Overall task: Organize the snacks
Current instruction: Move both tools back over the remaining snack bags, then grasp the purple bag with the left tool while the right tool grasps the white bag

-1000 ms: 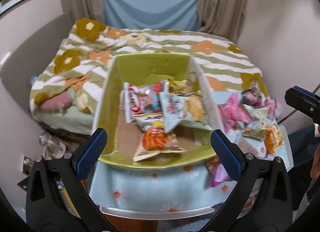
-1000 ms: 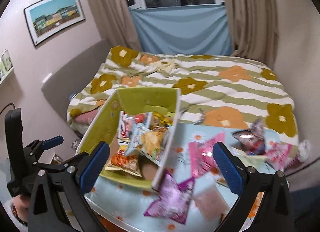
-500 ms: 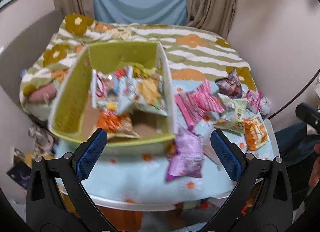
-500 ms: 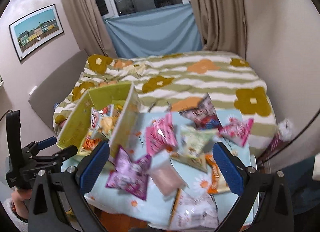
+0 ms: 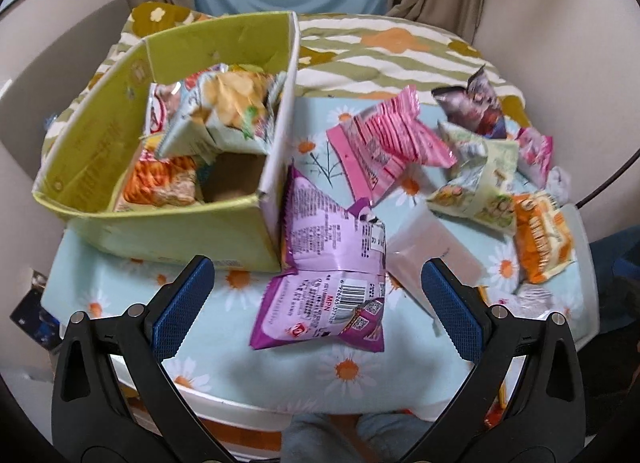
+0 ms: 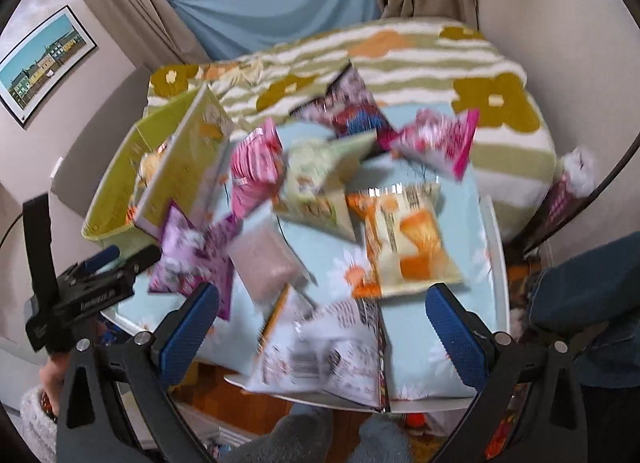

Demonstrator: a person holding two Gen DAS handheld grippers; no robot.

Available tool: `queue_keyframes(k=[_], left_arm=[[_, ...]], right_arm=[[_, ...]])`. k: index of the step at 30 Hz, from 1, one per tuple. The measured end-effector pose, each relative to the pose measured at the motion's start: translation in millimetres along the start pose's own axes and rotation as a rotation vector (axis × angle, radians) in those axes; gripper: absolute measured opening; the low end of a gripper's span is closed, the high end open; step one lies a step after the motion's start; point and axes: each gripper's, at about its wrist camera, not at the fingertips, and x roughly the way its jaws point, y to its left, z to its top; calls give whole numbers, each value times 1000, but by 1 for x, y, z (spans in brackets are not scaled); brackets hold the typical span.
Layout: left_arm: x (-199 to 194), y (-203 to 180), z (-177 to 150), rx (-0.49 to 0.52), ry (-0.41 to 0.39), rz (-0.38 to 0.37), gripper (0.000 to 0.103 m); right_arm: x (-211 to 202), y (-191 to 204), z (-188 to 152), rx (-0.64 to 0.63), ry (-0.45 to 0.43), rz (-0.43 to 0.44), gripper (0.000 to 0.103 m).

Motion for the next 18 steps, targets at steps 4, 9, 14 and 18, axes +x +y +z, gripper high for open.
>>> queue_keyframes(k=[4, 9, 14, 18], left_arm=[[20, -7, -7, 6, 19, 16, 103], [42, -17, -12, 39, 39, 42, 103], [58, -22, -15, 65, 52, 58, 103], [66, -22, -19, 77, 69, 68, 83]], right_arm=[[21, -9, -15, 16, 49, 22, 103], [40, -11, -24, 41, 86, 54, 103], [59, -8, -30, 46, 118, 66, 103], [70, -12, -33, 67, 136, 68, 103]])
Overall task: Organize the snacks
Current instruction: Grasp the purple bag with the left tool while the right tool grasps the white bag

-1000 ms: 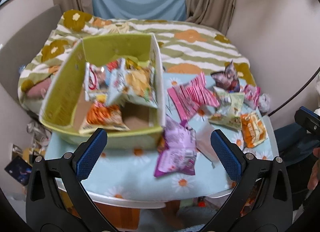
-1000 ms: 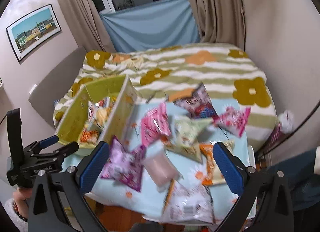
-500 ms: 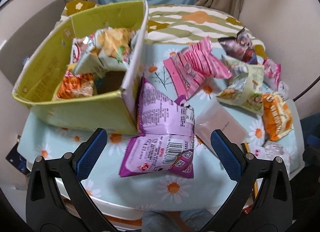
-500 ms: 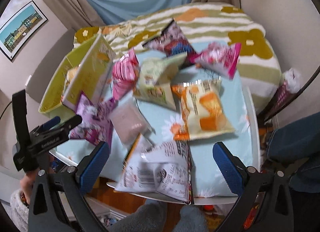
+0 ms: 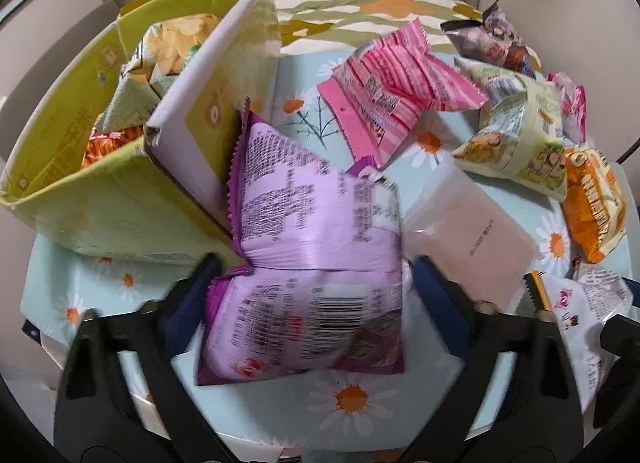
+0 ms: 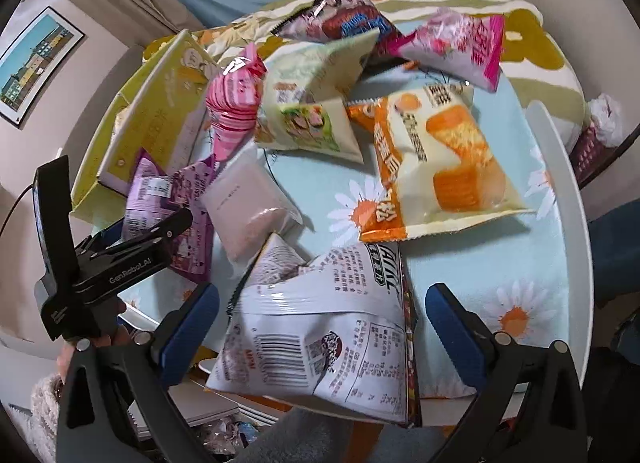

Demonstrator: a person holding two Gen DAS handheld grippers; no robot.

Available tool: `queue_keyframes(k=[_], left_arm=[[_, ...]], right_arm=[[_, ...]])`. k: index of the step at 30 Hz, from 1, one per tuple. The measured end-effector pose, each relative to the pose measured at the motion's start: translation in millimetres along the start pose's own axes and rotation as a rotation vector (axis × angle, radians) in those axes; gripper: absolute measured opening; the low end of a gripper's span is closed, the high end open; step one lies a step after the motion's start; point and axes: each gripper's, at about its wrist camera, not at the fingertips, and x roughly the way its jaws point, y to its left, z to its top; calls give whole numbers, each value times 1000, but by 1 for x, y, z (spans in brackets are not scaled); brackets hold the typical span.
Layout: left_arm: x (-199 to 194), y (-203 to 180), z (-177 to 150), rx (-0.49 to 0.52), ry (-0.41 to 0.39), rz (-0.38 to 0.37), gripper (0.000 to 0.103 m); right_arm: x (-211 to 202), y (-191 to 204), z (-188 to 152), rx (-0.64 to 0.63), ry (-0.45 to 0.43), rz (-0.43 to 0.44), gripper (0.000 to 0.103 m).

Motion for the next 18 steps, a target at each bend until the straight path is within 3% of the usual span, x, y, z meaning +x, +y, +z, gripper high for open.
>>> queue_keyframes(k=[7, 18], left_arm=[[2, 0, -5, 6, 14, -17, 69], [-22, 1, -18, -3, 14, 2, 68]], right_arm=[[10, -5, -4, 11, 23, 13, 103], [17, 3, -2, -41, 43, 15, 103]])
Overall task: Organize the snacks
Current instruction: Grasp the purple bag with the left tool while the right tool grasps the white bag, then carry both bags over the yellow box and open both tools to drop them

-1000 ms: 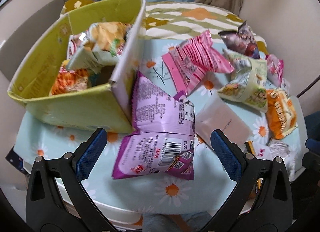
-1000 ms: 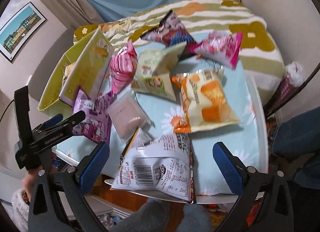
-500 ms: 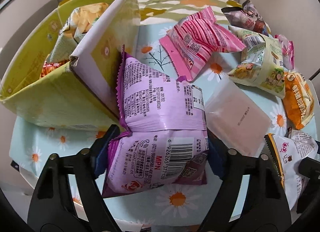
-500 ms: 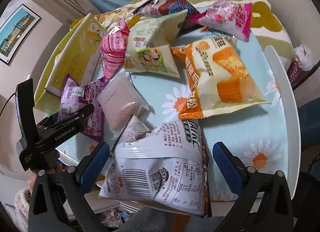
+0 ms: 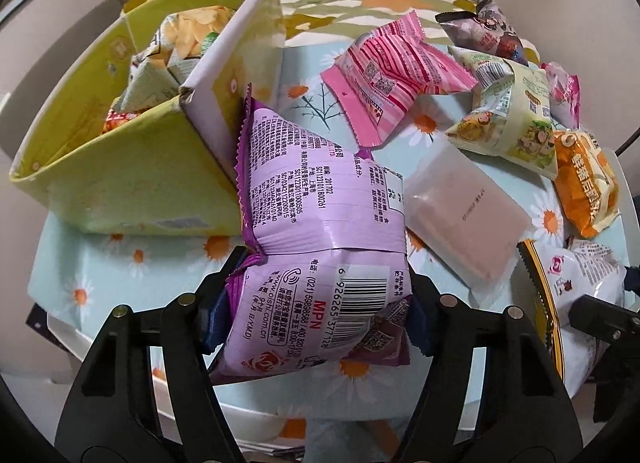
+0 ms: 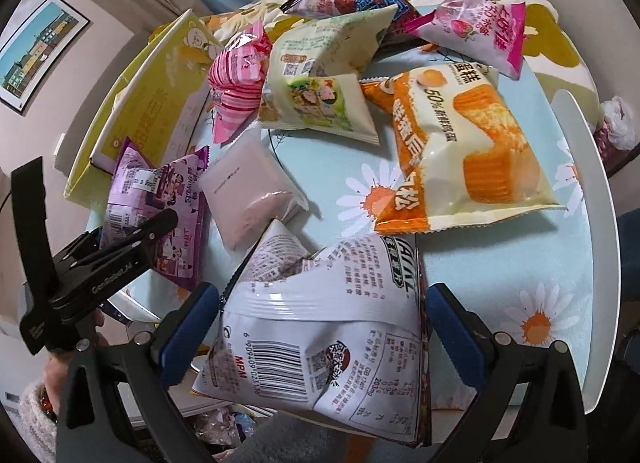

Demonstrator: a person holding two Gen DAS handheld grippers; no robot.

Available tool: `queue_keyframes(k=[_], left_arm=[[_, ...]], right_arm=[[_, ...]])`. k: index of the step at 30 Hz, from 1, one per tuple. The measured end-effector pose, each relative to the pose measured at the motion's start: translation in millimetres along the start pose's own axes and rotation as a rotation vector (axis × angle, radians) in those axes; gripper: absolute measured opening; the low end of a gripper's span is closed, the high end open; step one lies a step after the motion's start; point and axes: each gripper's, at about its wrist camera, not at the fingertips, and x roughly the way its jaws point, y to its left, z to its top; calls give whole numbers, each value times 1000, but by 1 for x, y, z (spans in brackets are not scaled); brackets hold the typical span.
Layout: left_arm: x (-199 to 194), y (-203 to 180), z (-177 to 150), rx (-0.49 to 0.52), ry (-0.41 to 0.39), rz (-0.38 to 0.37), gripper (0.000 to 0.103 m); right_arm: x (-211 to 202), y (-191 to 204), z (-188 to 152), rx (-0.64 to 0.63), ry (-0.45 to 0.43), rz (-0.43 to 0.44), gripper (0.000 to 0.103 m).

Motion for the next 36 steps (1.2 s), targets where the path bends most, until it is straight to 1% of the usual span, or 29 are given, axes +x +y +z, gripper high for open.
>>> queue_keyframes(k=[8, 10, 11, 12, 13, 14, 15, 18, 26, 32, 36], left_arm=[[-7, 0, -8, -13, -8, 15, 68], [-10, 0, -12, -17, -11, 19, 68], [-11, -1, -12, -20, -12, 20, 68], [-13, -1, -13, -24, -15, 20, 68], [-15, -1, -14, -26, -16, 22, 68], [-16, -1, -15, -28, -17, 23, 68], [-18, -1, -15, -32, -19, 25, 68], [-25, -1, -17, -43, -25, 26, 68], [-56, -4, -18, -75, -49, 15, 68], [-89, 4, -7, -93, -110, 16, 68], [-111, 23, 8, -120, -163, 21, 68]], right_arm=[[14, 5, 3, -44, 28, -14, 103], [19, 5, 3, -41, 45, 1, 101], [21, 5, 2, -36, 52, 12, 98], [24, 4, 1, -27, 63, 33, 92], [25, 4, 1, -25, 71, 45, 89], [26, 6, 0, -39, 74, 48, 81], [25, 10, -1, -56, 74, 51, 76], [21, 18, 0, -101, 60, 30, 71], [1, 33, 6, -161, 29, 59, 71], [-20, 55, 18, -208, -21, 91, 71], [-39, 74, 33, -255, -79, 95, 71]])
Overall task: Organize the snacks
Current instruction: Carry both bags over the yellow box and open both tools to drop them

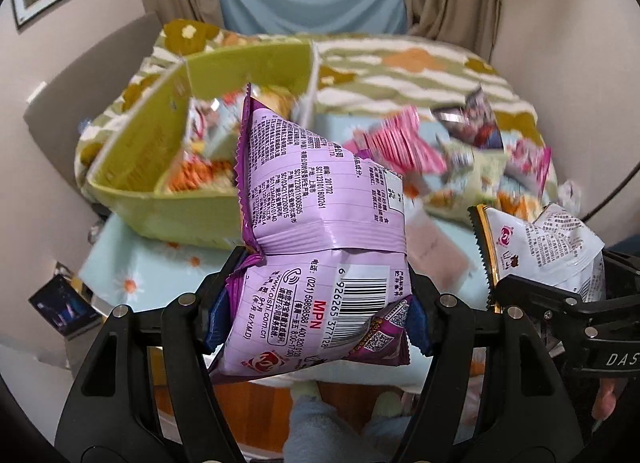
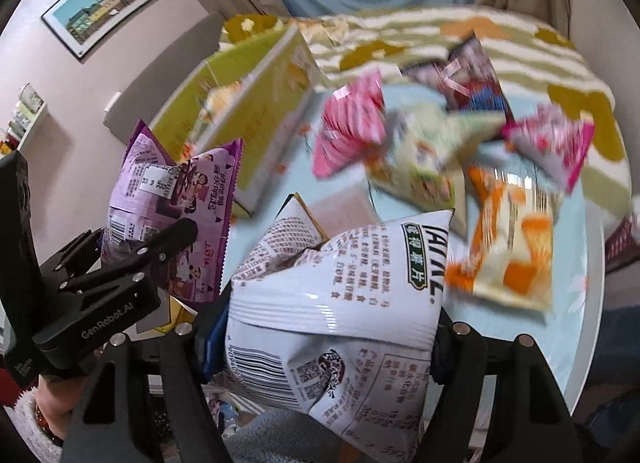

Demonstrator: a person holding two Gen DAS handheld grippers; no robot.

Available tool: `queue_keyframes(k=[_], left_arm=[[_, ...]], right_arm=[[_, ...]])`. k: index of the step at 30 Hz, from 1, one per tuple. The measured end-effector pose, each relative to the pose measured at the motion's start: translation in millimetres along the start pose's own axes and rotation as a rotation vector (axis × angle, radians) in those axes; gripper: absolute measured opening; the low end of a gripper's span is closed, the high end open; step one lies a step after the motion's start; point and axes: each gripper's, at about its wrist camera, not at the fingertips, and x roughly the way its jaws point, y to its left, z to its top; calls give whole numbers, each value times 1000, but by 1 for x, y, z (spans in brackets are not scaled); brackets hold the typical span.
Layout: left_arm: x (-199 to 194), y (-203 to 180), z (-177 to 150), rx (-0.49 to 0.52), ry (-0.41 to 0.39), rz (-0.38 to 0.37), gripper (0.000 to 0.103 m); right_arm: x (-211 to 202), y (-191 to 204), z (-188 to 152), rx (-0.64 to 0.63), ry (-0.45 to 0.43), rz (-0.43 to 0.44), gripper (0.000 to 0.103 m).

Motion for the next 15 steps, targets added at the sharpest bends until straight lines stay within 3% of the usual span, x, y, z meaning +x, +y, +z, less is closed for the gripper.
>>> queue_keyframes(k=[8, 15], left_arm=[[-12, 59, 48, -39, -76, 20, 68], [17, 127, 94, -58, -69, 34, 68]], right_arm=[[-10, 50, 53, -79, -101, 13, 71], [5, 96, 105, -109, -152, 27, 71]])
